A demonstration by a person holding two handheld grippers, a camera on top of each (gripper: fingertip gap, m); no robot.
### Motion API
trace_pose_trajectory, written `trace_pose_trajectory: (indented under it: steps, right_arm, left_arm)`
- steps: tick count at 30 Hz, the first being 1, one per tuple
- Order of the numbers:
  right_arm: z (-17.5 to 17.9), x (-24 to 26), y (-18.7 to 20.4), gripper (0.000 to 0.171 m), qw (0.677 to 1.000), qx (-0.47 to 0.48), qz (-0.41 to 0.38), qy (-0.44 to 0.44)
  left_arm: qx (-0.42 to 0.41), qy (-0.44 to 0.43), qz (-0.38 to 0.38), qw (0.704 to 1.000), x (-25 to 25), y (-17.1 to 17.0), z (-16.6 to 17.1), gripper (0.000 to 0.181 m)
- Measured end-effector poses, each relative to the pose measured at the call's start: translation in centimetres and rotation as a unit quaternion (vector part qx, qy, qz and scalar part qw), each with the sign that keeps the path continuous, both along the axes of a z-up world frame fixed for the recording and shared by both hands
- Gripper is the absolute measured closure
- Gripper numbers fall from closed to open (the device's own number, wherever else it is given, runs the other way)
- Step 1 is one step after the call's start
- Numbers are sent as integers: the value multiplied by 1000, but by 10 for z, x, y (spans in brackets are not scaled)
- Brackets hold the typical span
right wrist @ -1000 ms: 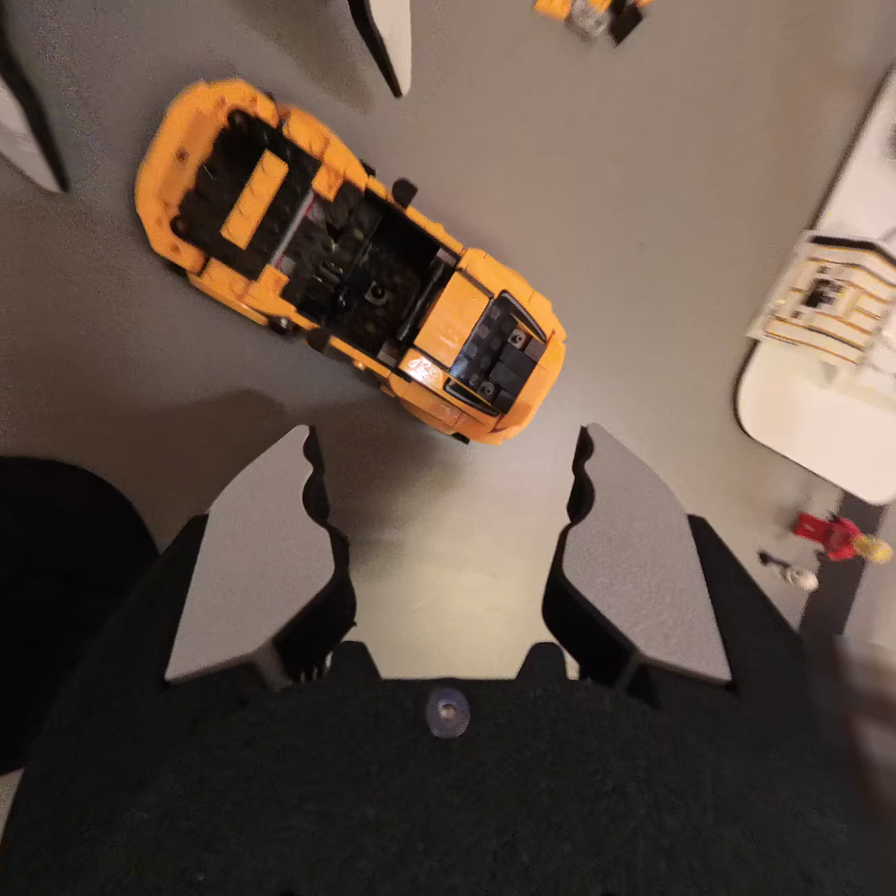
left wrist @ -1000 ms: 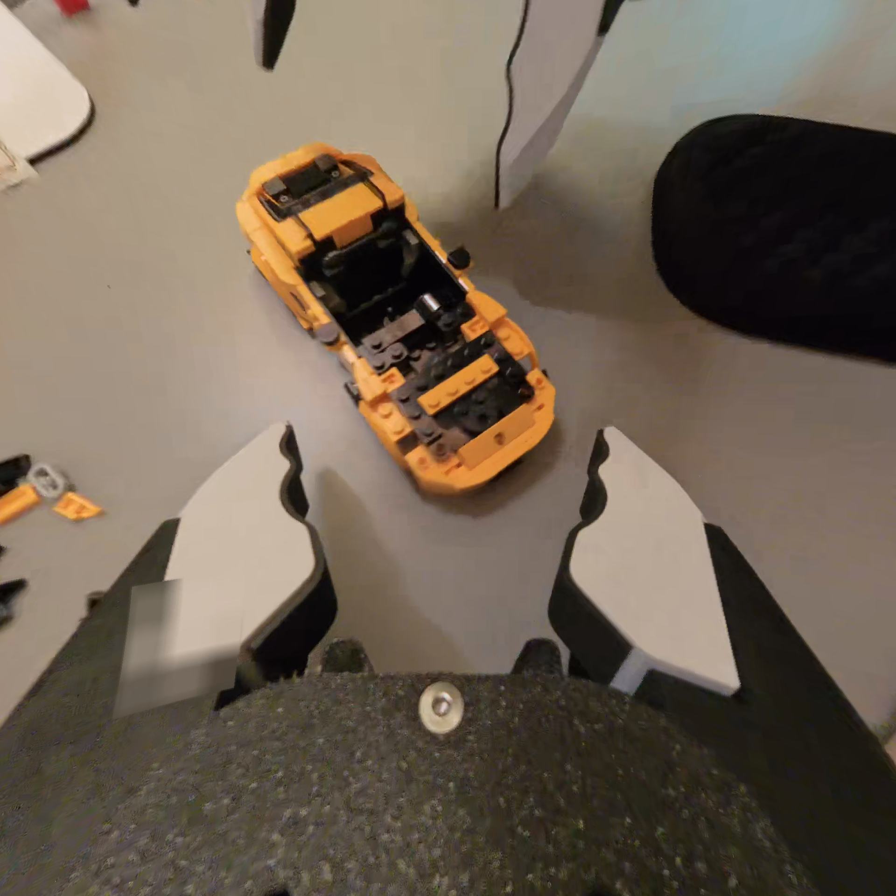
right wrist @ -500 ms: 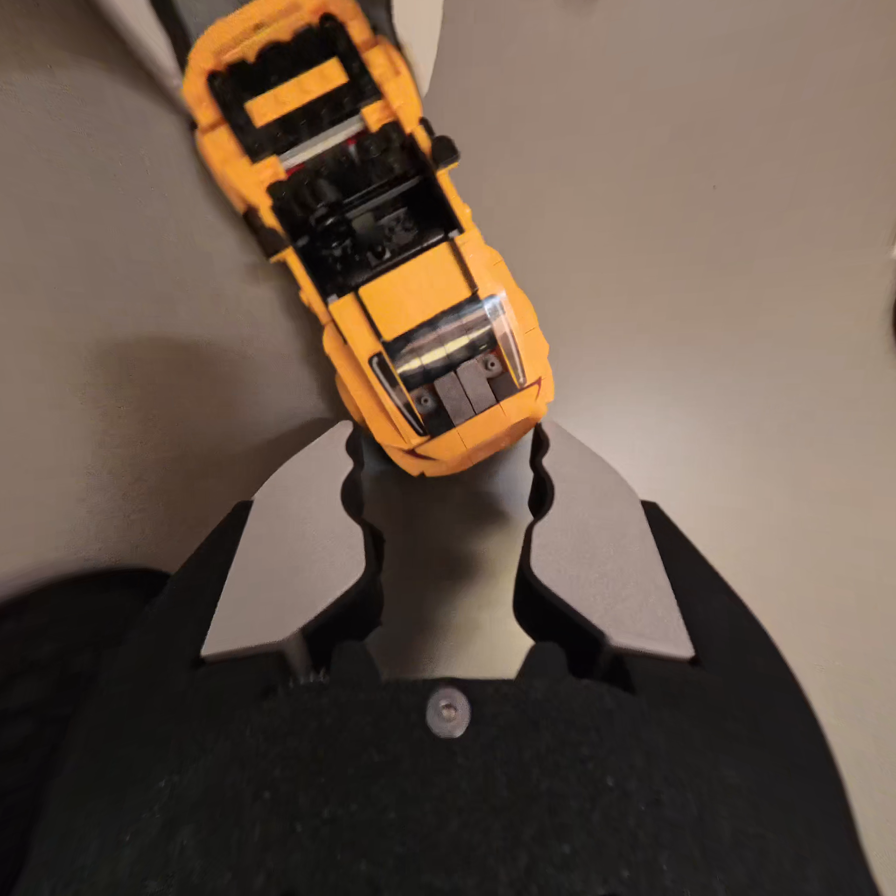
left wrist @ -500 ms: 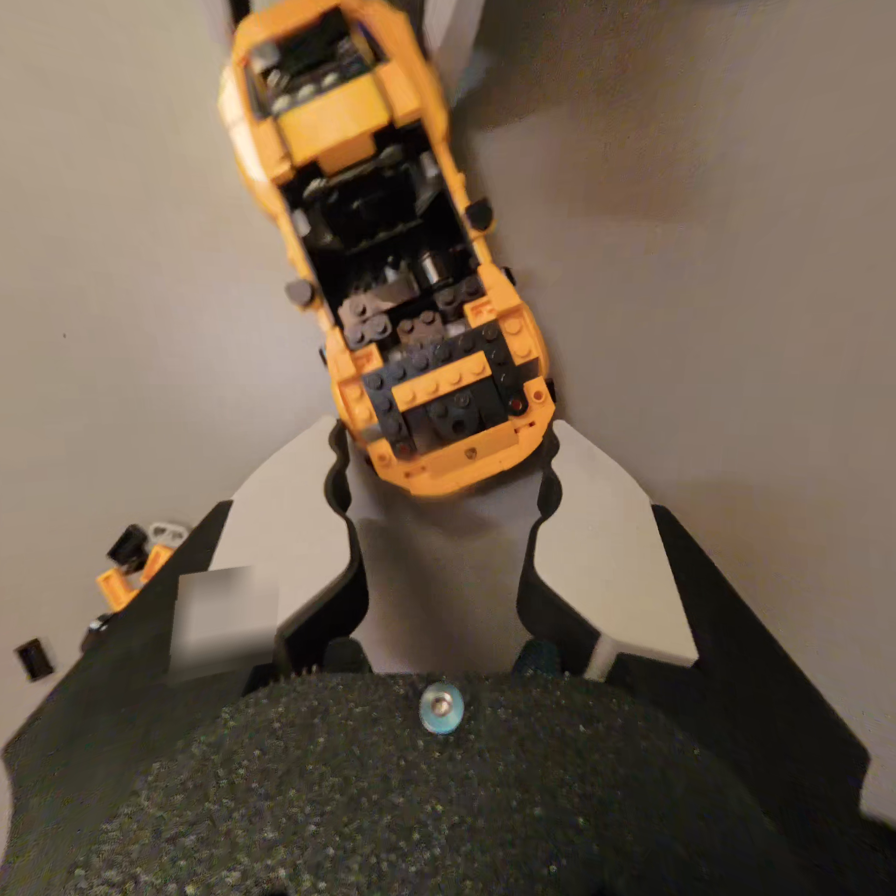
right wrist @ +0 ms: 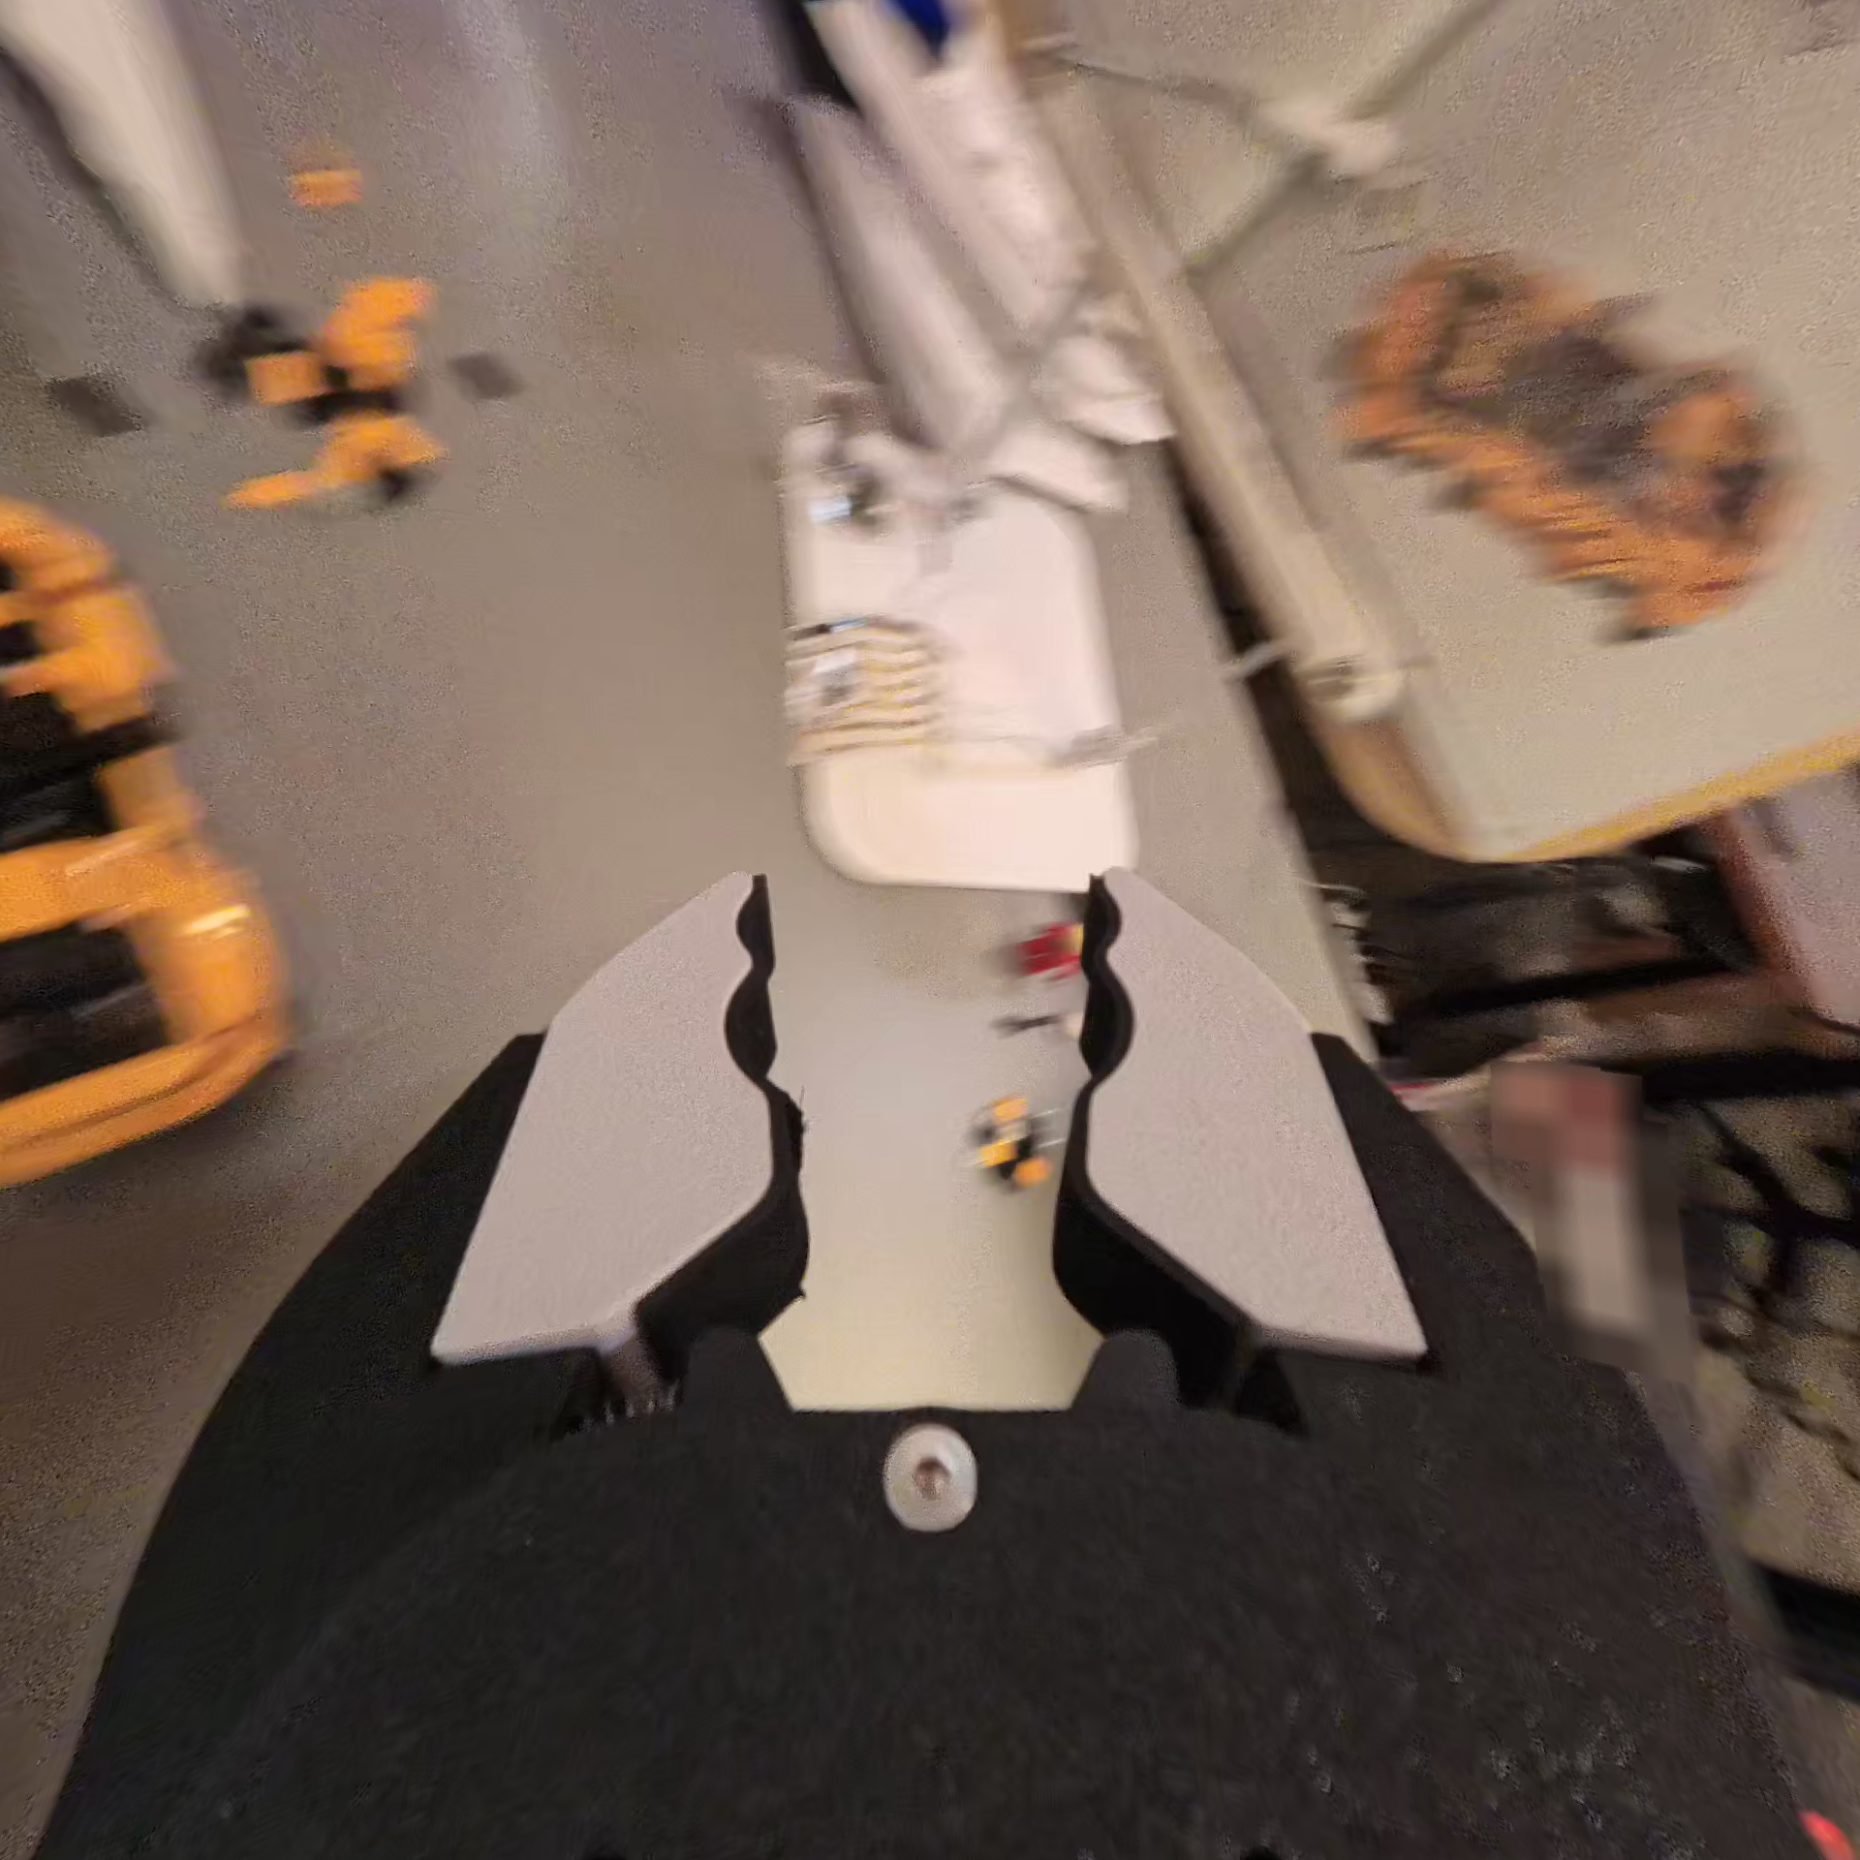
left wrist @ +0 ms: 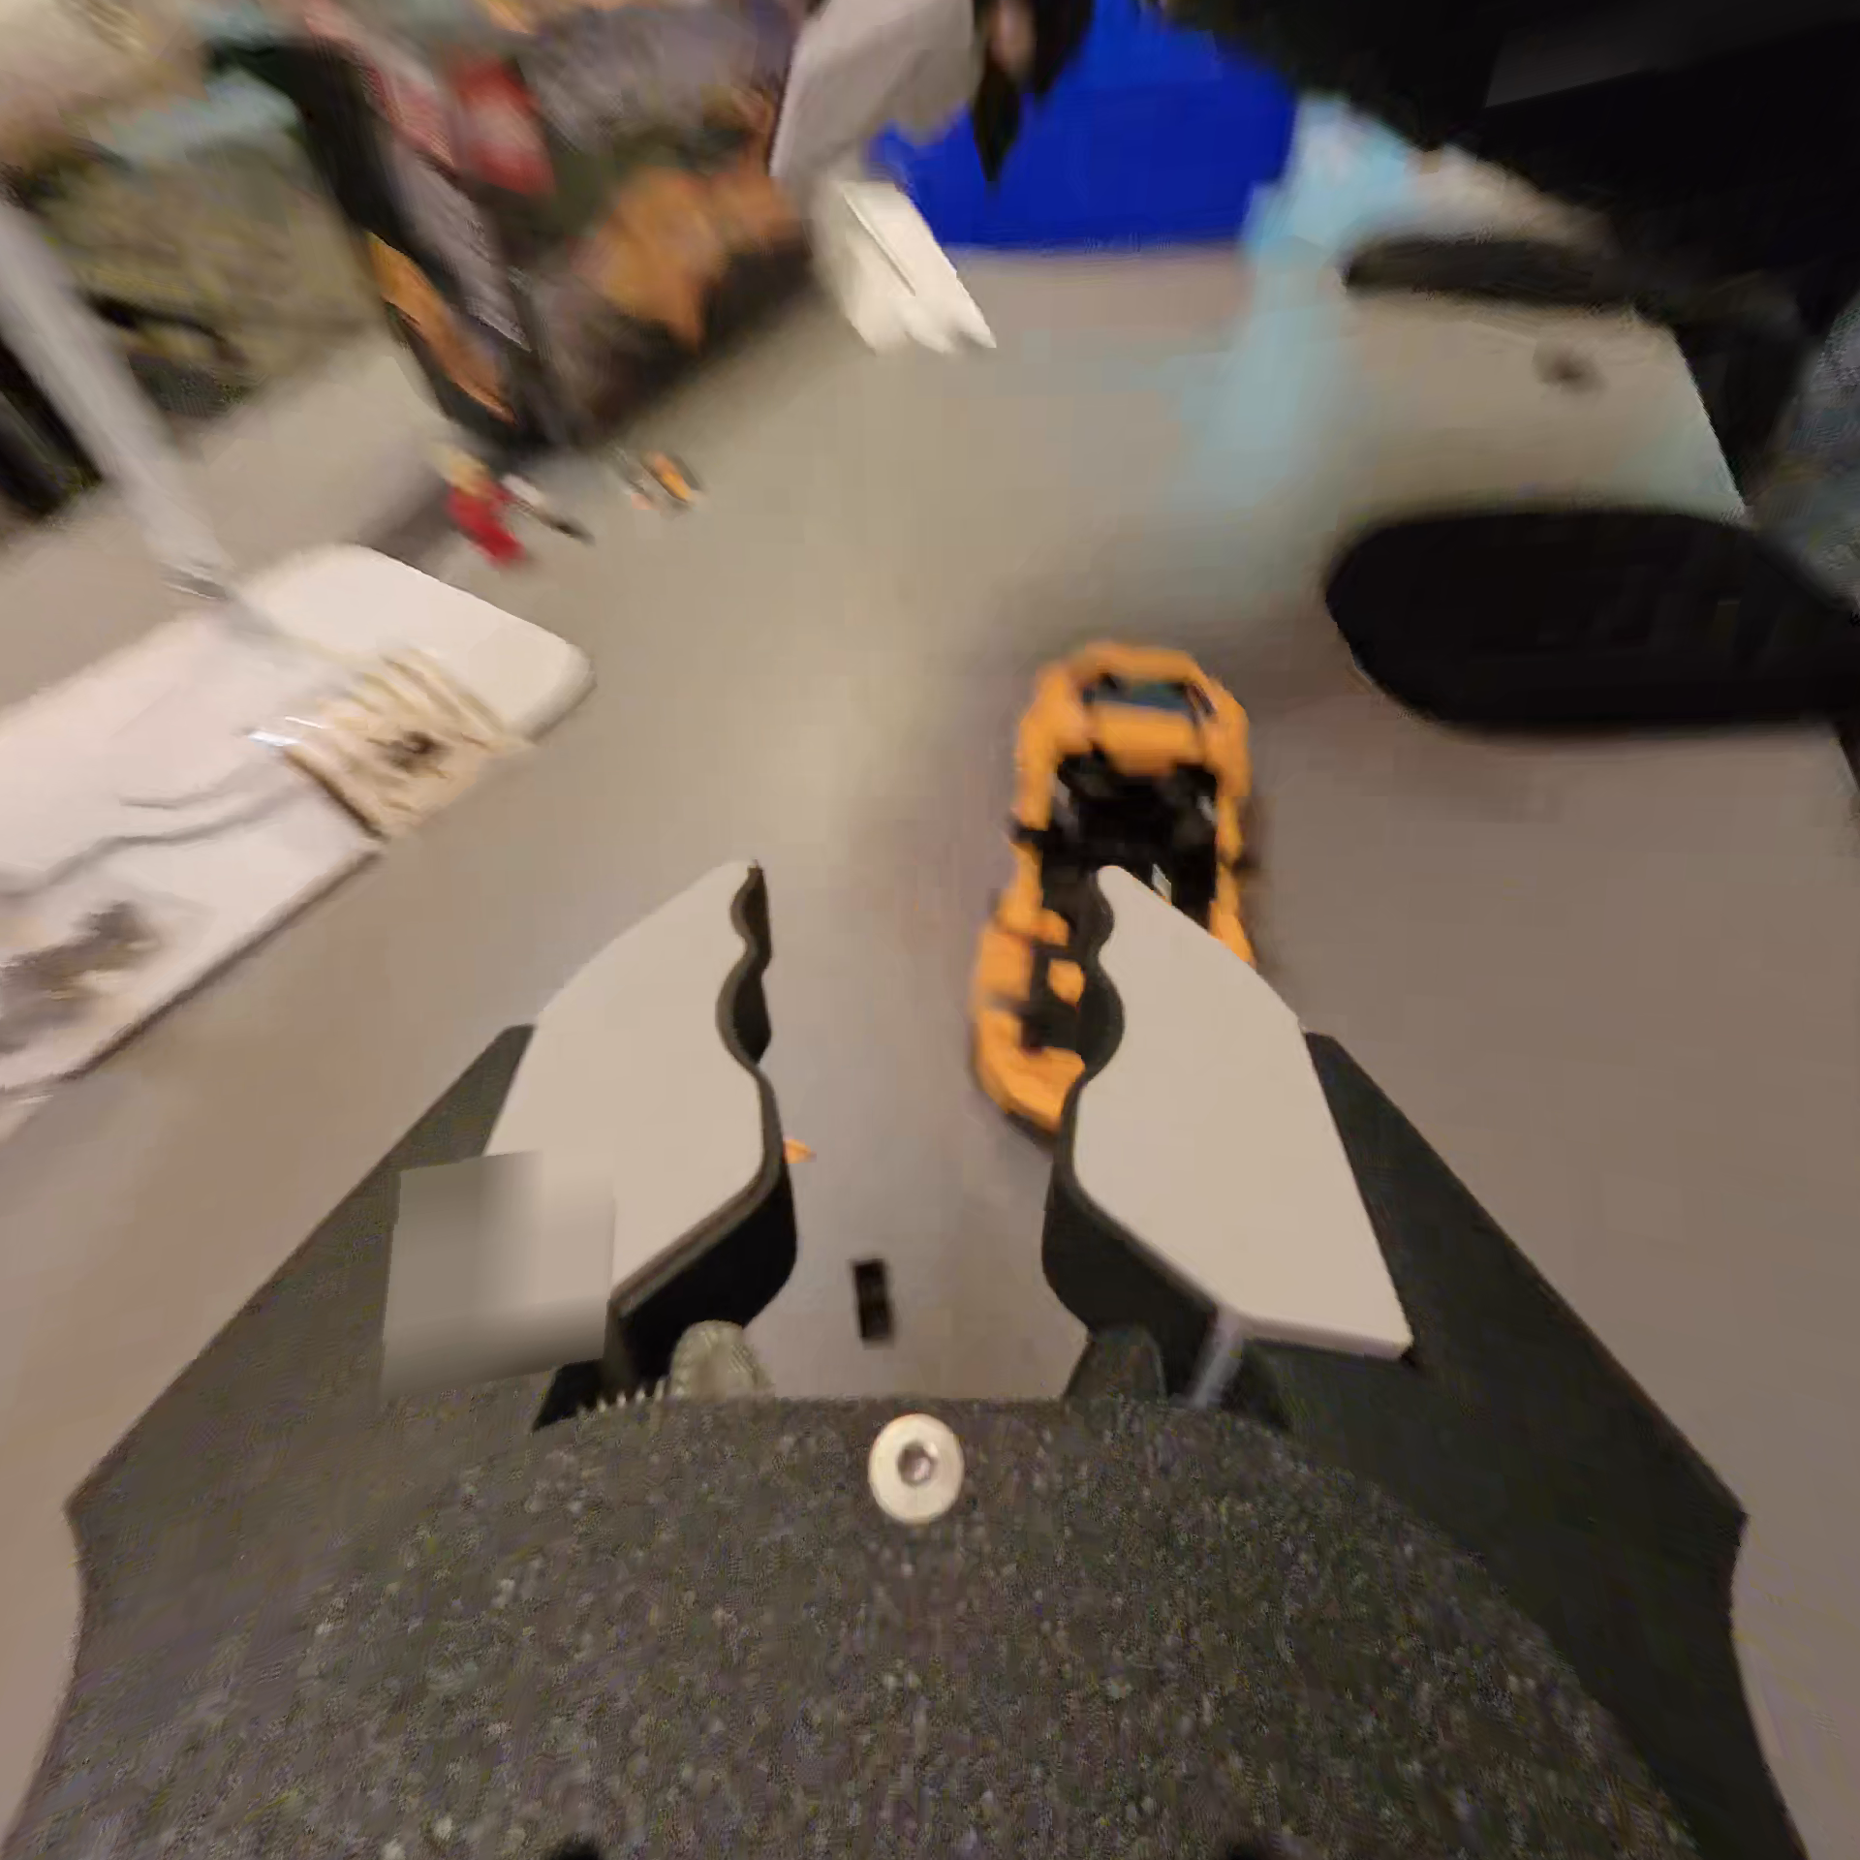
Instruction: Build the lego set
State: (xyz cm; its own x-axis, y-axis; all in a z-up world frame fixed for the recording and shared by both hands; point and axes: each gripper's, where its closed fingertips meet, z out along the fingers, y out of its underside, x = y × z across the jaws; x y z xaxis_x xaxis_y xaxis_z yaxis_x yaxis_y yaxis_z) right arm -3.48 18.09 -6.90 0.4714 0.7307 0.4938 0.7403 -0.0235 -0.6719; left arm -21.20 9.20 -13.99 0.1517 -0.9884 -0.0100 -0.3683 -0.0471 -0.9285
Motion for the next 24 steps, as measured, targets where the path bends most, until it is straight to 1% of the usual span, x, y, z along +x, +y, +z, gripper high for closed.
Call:
trace_pose_trajectory:
  steps: [3,5,7,9,11,15,16,18,20,21,23,24]
  right_arm:
    - [41,8,86,98,992,84,-83,53]
    - [60,7,128,86,979,126,-121,104]
    - [75,11,160,78,963,179,-153,128]
    - [85,13,180,75,950,223,-168,143]
    - [79,11,195,77,949,219,-173,147]
    - [79,10,199,80,940,243,-167,170]
    - [79,10,198,83,939,244,-167,175]
    - [78,11,197,95,937,247,-170,180]
    - [75,9,196,114,937,249,-164,181]
    - [75,8,195,118,937,250,-164,183]
    - [73,7,193,142,938,242,-162,186]
    - [74,8,192,149,938,240,-163,188]
  left_arm:
    - [8,-79,100,992,-6,38,28,137]
    - [5,-105,131,986,-10,52,38,143]
    - [6,-113,146,983,-12,59,40,145]
    - [16,-109,158,981,-15,64,36,147]
    - [18,-106,160,981,-16,64,28,148]
    - [21,-90,147,985,-13,61,14,149]
    - [21,-87,143,986,-12,60,12,150]
    - [15,-87,137,987,-10,58,10,150]
    - [10,-87,132,987,-8,57,9,151]
    - [11,-84,133,987,-8,57,8,151]
    - [12,-82,136,987,-8,57,6,152]
    - [12,-82,138,987,-9,57,6,152]
